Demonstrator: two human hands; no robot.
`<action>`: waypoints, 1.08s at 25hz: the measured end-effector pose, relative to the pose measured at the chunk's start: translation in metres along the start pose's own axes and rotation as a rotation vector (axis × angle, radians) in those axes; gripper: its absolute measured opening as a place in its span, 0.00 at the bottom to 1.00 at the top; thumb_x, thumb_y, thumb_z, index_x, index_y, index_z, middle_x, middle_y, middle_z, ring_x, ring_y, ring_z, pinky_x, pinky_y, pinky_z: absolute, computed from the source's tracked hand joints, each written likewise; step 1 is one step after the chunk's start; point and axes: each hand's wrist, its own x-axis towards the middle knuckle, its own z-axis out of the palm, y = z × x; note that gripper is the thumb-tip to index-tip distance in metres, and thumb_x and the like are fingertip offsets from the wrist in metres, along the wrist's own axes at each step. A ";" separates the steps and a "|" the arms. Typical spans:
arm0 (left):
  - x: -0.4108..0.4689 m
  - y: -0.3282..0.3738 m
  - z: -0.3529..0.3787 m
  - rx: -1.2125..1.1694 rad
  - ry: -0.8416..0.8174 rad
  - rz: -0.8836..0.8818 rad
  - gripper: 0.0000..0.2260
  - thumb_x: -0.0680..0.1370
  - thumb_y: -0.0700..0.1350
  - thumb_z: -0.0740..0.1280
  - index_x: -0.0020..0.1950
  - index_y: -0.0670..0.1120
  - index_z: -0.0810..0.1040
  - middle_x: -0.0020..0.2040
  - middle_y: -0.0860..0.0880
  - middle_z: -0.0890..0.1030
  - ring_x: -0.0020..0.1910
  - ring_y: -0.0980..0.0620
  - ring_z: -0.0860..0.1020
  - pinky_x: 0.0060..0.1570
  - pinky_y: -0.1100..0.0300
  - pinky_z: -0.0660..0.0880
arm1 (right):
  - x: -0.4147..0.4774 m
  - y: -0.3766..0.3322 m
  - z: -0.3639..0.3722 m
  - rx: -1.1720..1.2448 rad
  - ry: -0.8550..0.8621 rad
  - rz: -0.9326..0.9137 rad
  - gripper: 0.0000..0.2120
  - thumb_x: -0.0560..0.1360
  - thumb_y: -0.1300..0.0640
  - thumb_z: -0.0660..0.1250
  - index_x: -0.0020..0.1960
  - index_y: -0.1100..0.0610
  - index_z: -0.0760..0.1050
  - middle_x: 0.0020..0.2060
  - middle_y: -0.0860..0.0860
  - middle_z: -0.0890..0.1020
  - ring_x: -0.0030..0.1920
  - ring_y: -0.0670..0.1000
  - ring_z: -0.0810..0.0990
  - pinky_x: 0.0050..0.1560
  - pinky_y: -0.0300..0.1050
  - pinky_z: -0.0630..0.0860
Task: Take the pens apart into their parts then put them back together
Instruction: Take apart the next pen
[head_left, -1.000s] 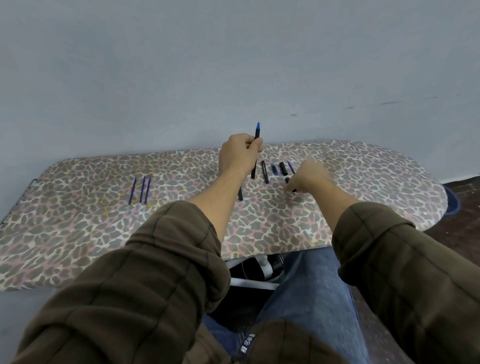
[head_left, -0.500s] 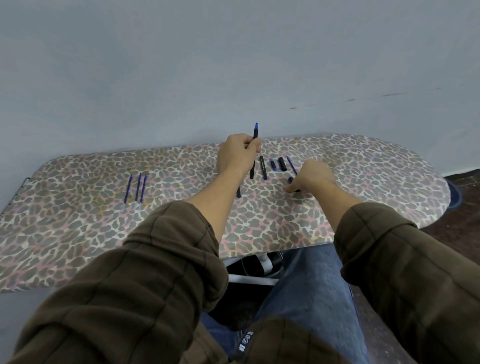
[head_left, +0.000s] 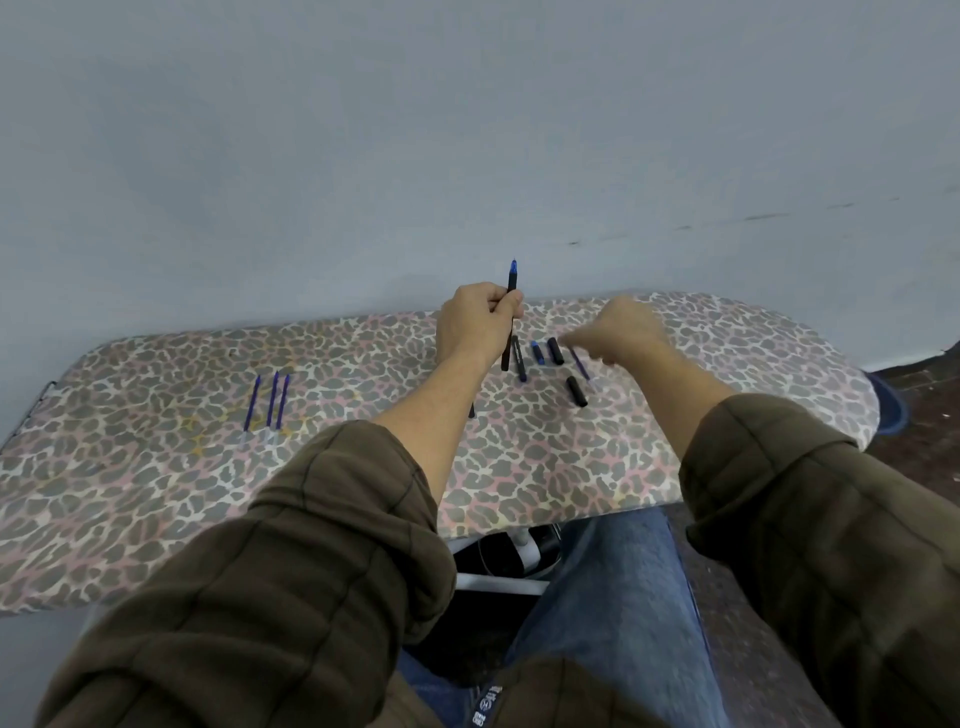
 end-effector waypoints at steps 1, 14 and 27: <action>0.000 0.004 -0.002 -0.006 0.007 0.010 0.10 0.82 0.53 0.67 0.48 0.51 0.86 0.39 0.62 0.84 0.40 0.68 0.79 0.39 0.66 0.73 | -0.001 -0.012 -0.012 0.115 0.045 -0.047 0.17 0.71 0.47 0.75 0.43 0.62 0.83 0.34 0.53 0.84 0.32 0.52 0.80 0.35 0.43 0.77; 0.003 0.051 -0.050 -0.145 0.093 0.081 0.11 0.77 0.56 0.72 0.42 0.50 0.86 0.38 0.55 0.86 0.41 0.53 0.83 0.44 0.52 0.80 | -0.036 -0.110 -0.057 0.422 0.118 -0.403 0.08 0.73 0.55 0.75 0.41 0.60 0.85 0.31 0.51 0.82 0.32 0.50 0.75 0.30 0.40 0.71; 0.011 0.060 -0.057 -0.228 -0.048 0.142 0.09 0.82 0.51 0.67 0.50 0.53 0.87 0.44 0.59 0.87 0.49 0.56 0.84 0.45 0.68 0.75 | -0.034 -0.111 -0.079 0.555 0.006 -0.532 0.08 0.78 0.59 0.72 0.45 0.66 0.83 0.37 0.54 0.77 0.37 0.50 0.72 0.33 0.39 0.67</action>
